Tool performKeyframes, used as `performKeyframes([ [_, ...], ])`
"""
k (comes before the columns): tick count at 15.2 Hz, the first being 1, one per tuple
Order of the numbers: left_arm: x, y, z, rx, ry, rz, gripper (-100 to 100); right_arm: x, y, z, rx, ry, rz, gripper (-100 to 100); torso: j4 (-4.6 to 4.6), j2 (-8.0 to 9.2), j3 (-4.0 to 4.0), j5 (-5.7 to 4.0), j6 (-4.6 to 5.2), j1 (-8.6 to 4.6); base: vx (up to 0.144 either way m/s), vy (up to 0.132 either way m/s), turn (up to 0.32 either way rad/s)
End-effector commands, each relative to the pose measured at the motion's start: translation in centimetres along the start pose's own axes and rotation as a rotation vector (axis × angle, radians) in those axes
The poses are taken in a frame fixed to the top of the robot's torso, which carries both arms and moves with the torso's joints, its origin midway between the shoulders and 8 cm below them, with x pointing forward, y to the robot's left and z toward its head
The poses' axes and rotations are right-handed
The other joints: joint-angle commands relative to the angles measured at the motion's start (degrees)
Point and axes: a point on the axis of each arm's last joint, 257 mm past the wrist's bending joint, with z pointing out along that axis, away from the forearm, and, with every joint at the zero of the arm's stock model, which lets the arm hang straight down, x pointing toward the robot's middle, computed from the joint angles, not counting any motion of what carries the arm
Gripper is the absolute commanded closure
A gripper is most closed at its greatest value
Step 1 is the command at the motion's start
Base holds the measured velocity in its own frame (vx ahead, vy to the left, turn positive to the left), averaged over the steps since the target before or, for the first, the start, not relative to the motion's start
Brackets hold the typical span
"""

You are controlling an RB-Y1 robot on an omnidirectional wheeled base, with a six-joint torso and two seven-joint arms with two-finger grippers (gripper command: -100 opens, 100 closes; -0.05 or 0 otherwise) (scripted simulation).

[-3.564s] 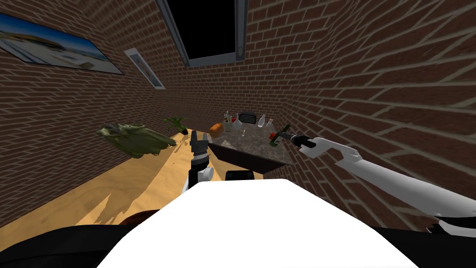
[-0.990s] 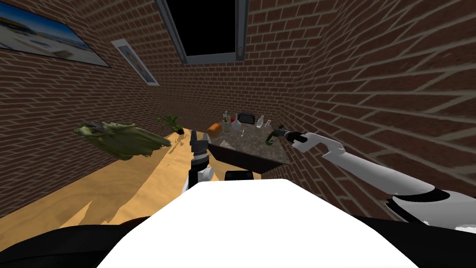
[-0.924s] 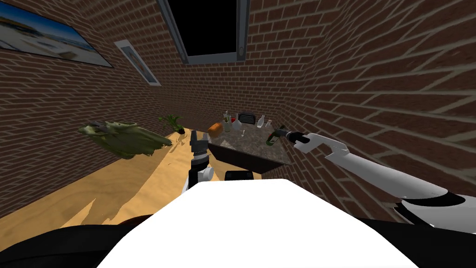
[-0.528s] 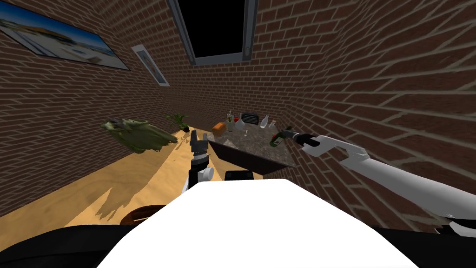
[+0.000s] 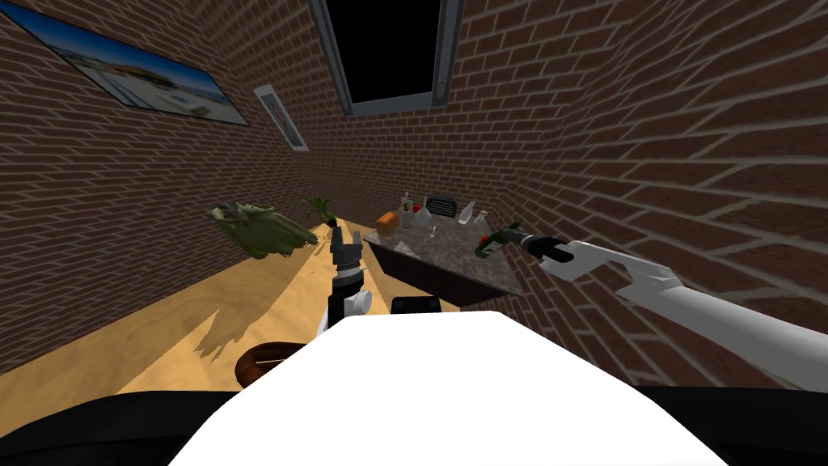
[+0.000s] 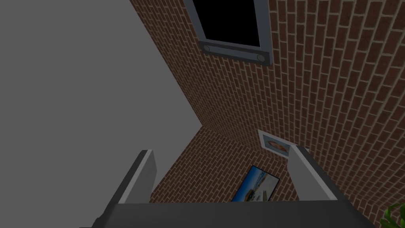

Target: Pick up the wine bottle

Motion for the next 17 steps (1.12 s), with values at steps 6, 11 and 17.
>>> performKeyframes([
  [6,0.0,0.0,0.0,0.000,0.000,0.000,0,-0.3,-3.1,-1.7,0.025,0.001,0.002,100,0.02,0.04,0.03,0.07,-0.02,0.10,-0.005,0.032,0.094],
  [11,0.0,0.0,0.0,0.000,0.000,0.000,0,0.3,-5.3,-3.0,0.043,0.023,-0.007,100,0.02,0.06,0.04,0.14,0.02,0.18,-0.005,0.033,0.096],
  [17,0.0,0.0,0.0,0.000,0.000,0.000,0,-0.4,-6.3,-3.8,0.042,0.023,-0.015,100,0.03,0.08,0.05,0.16,0.04,0.18,-0.002,0.027,0.076],
])
